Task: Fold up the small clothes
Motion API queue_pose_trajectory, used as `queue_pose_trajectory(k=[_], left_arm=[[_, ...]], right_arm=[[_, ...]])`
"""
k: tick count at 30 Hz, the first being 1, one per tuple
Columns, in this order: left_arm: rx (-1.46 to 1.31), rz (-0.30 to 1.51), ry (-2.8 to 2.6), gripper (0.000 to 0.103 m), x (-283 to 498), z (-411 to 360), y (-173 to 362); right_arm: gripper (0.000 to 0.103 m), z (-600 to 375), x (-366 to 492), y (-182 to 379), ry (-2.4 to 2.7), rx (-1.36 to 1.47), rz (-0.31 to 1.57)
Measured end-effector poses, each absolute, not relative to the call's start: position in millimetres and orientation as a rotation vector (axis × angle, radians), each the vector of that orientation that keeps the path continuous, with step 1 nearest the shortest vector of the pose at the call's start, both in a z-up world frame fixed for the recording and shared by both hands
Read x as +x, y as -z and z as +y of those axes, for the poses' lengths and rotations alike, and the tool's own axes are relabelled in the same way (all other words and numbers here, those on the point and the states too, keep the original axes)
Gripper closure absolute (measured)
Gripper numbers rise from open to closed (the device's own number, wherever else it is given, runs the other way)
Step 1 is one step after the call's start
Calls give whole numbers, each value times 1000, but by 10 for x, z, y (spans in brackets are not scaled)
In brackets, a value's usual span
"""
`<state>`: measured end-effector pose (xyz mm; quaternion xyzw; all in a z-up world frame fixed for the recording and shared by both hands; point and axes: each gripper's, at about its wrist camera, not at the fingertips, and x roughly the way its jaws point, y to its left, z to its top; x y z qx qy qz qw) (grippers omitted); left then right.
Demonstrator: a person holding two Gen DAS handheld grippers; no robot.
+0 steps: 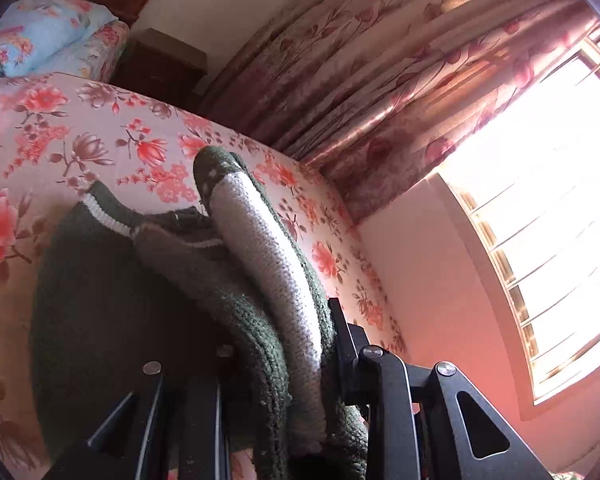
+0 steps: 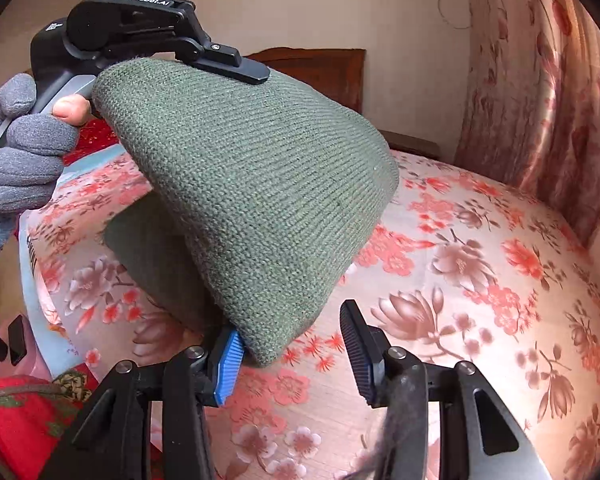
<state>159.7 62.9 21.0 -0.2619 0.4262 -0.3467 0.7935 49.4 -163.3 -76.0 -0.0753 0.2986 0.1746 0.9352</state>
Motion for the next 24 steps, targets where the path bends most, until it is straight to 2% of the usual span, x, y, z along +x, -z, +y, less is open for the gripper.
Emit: queue_pose_trajectory(k=[2,6,10,19,24], left_arm=[[-582,902,702,103,1551,905,-126],[-664,938,584,103,1563,1446,390],[-730,972,583,103,1517,1641,822],[-595,927,572,103,1632,1514,781],[-664,915,594,103,1630,1604,912]], right_arm=[[56,-1511,527,717,-372,-189,589],[56,-1200,695,860,-355,-314,635],[56,-1063,722,966,-313,-389,650],[55,-1107,707,937,-313,-371,664],[54,-1149,649,904,-359,-336,666]])
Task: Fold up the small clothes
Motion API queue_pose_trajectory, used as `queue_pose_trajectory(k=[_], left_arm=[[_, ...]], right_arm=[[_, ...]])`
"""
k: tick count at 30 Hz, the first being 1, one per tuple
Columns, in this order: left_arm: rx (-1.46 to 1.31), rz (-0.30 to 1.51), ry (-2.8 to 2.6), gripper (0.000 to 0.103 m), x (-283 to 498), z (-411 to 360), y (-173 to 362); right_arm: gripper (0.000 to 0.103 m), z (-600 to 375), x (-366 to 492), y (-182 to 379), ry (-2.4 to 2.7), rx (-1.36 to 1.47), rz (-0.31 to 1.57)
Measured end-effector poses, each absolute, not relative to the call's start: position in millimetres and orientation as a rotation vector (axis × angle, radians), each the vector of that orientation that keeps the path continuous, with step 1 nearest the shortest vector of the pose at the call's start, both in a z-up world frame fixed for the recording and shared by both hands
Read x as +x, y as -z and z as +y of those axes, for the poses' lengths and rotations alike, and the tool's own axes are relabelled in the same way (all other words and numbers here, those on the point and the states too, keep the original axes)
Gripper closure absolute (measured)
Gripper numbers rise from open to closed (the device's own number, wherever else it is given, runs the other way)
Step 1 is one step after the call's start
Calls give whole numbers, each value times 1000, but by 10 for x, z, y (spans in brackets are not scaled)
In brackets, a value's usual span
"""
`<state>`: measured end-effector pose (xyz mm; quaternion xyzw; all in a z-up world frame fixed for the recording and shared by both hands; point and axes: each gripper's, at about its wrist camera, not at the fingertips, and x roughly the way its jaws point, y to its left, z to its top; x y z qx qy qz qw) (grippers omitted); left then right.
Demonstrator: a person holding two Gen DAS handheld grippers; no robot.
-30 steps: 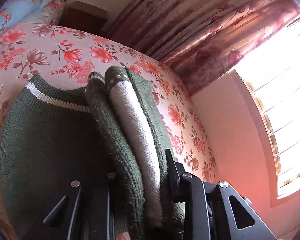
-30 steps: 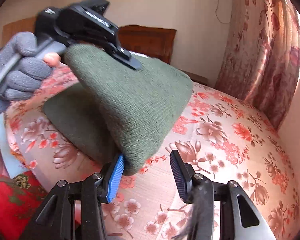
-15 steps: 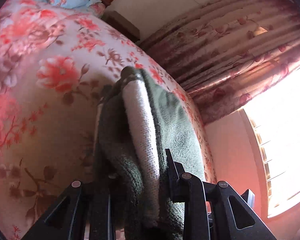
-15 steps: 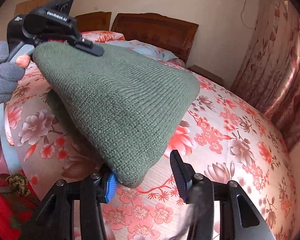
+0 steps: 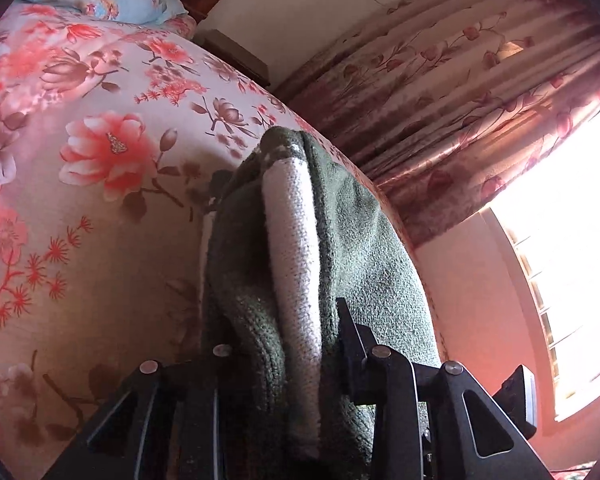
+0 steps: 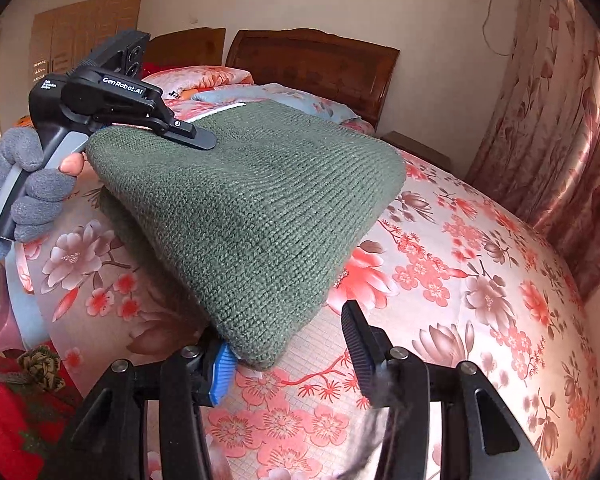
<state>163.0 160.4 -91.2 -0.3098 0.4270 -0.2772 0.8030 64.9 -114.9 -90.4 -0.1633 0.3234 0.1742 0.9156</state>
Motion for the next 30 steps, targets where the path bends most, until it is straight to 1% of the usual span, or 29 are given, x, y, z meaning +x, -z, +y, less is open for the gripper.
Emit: queue_pose_trajectory(k=[1,2,3,6,8,10,12,15,16,19,21,24,27,29,30], left_arm=[[-673,912,581,70,1604,1615,903],[-681,903,566,25,1566,1638,880],[-686,890,531,0,1522,1676,842],[-642,783,349,0,1299,1827,580],[-599,696,357,0,1107,1826,327],[-519,651,408,0,946,1680,105],[-415,660,465,0,850,1406,3],[-330,711,514,0,832,1080,129],[-319,733,494,0,869,1037,227],[-370,761,473,0,954,1120,499],[-397,762,491,0,951,1172,502],[-392,768,501,0,939,1192,503],[-375,759,491,0,902,1149,502],[-372,759,487,0,885,1136,492],[-372,763,487,0,886,1138,493]], right_arm=[[54,-1173,649,898,-374,-326,672],[54,-1199,644,887,-393,-322,675],[54,-1228,613,862,-418,-317,672],[54,-1339,414,726,-535,-303,610],[54,-1405,295,593,-561,-292,542],[56,-1454,272,456,-565,-262,486],[69,-1451,366,352,-563,-230,468],[76,-1323,566,303,-546,-233,466],[76,-1265,621,314,-549,-239,466],[76,-1057,790,530,-583,-293,545],[75,-977,763,648,-594,-365,517],[76,-975,775,564,-595,-380,535],[76,-985,792,481,-569,-357,493],[76,-920,813,539,-582,-361,508],[73,-855,814,604,-600,-386,525]])
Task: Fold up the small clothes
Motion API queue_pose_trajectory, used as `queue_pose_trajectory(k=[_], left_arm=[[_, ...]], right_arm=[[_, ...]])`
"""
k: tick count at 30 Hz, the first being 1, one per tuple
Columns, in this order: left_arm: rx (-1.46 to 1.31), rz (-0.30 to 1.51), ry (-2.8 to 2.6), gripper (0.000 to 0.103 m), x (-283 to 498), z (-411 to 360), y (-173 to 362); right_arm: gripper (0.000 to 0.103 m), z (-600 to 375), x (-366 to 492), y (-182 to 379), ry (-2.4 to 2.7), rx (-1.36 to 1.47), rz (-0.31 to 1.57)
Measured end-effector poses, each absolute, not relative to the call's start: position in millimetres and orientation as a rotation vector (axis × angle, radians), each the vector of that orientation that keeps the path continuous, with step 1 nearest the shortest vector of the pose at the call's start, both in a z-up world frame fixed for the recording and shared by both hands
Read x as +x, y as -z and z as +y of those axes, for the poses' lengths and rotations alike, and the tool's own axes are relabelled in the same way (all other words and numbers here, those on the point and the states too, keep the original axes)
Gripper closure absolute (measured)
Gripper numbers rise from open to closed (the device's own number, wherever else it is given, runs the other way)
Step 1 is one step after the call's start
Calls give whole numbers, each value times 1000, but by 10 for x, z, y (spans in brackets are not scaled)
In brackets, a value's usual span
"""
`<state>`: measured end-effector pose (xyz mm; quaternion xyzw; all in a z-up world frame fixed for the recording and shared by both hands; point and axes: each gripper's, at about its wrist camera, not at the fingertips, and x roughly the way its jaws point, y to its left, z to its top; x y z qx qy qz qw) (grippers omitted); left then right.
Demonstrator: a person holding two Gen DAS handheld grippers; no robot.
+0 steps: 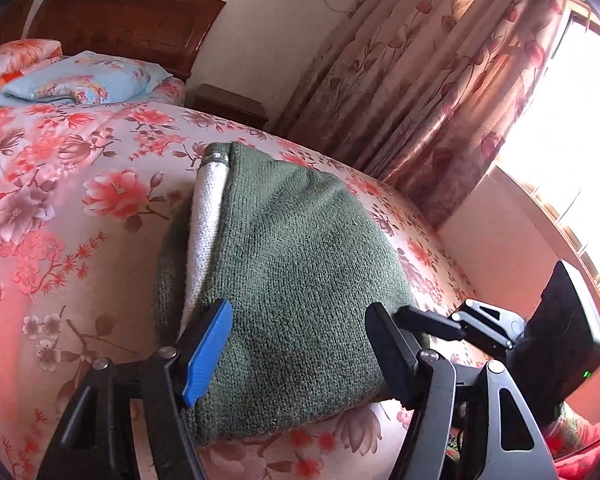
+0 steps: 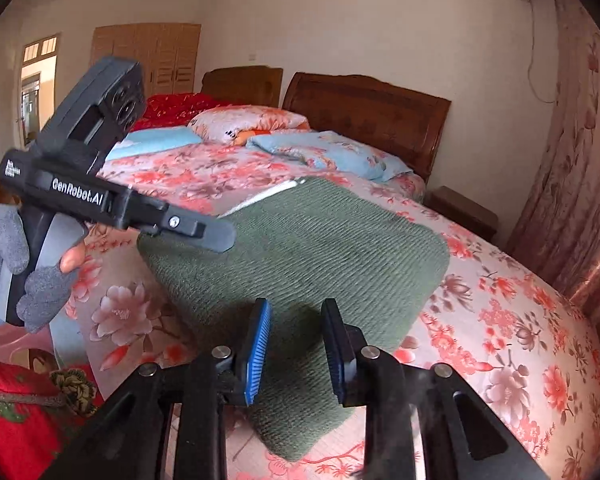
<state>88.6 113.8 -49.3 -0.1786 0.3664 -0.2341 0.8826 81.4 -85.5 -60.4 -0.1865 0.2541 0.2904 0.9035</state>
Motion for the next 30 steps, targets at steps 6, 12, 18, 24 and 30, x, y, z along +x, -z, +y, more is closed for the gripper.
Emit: queue_pose_trajectory(k=[6,12,18,24,30], left_arm=[[-405,759,502,0,896,1184,508],[-409,762,503,0,894,1191,503],[-364,764,476,0,889,1103,478],[-276,765,435,0,866,966,435],[-175,764,395,0,833,792,425]], right_arm=[[76,-730,801,522,-606,-455,490],[75,-518,867,705,-668,-505,527],[74,-506,860,707,-661,-499,529],[79,-626,696,573,-700,-503,488],[76,-886,858,644,-662,-402,538]])
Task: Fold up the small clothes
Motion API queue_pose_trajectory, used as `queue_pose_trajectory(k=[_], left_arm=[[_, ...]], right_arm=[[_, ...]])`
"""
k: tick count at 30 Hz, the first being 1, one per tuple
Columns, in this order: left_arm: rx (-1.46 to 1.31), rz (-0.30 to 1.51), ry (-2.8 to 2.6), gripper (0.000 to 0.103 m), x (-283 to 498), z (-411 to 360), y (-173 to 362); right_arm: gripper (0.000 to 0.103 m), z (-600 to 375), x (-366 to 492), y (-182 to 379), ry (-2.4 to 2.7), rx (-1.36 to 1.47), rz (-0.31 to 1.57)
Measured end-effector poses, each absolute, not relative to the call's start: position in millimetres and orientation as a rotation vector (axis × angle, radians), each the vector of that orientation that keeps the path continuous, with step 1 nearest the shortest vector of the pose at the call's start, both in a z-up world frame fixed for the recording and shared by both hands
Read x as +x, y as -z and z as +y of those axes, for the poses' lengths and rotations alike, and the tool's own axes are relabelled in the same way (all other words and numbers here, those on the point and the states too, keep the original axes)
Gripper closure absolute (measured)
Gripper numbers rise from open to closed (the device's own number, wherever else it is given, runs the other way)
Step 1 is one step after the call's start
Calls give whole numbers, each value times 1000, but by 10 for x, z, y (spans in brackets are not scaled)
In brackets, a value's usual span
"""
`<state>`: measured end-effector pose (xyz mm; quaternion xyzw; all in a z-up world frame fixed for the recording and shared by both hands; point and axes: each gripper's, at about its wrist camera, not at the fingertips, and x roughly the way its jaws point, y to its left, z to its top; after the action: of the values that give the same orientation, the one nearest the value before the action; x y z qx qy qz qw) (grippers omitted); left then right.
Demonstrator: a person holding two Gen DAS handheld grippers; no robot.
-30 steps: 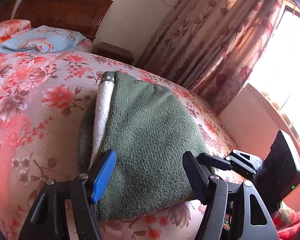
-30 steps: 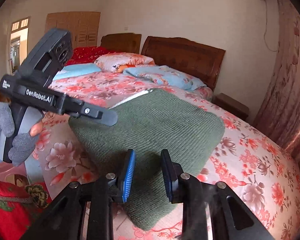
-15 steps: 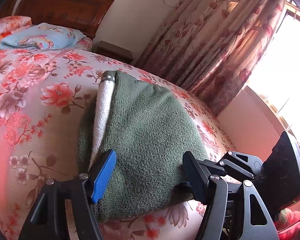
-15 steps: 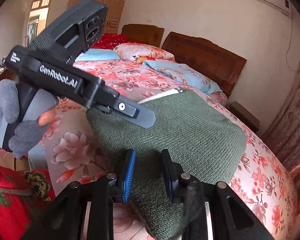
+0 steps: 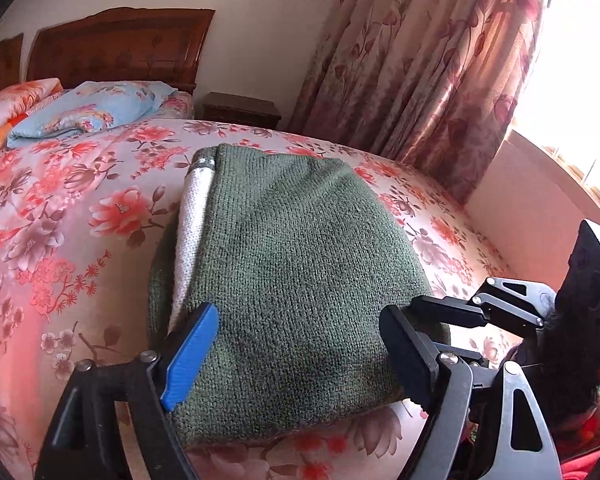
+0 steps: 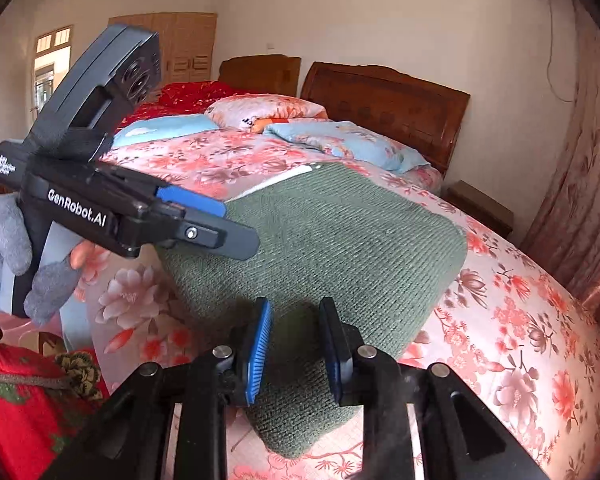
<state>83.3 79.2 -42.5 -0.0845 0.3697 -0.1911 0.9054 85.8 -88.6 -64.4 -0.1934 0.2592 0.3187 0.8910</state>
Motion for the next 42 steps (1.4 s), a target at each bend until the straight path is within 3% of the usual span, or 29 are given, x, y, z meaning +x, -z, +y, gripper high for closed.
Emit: queue_pose_trajectory(k=[7,13,20,27,34,39,42], left_arm=[[-73,747,342,0,787,674,396],[-24,745,307,0,788,628,370],[-61,642,377,0,1075,566,-139],[-73,929,286,0,2073,531,298],[-135,824,300,0,2068,615,15],[-132,949,191,0,2448,689,344],[-251,973,207,0,2330,907,388]], right_arm=[[77,-1044,825,495,-589,-366,475],[76,-1079,982,598,-589,-329,533],[77,-1253,1244,395,-559,-271,510],[76,-1201,1898,477,-618,-202,626],[77,-1335,2087,287,-603,-147,589],[77,-1277,2555,588,-569,-157,736],[77,-1396,2472,525,-547,-99,712]])
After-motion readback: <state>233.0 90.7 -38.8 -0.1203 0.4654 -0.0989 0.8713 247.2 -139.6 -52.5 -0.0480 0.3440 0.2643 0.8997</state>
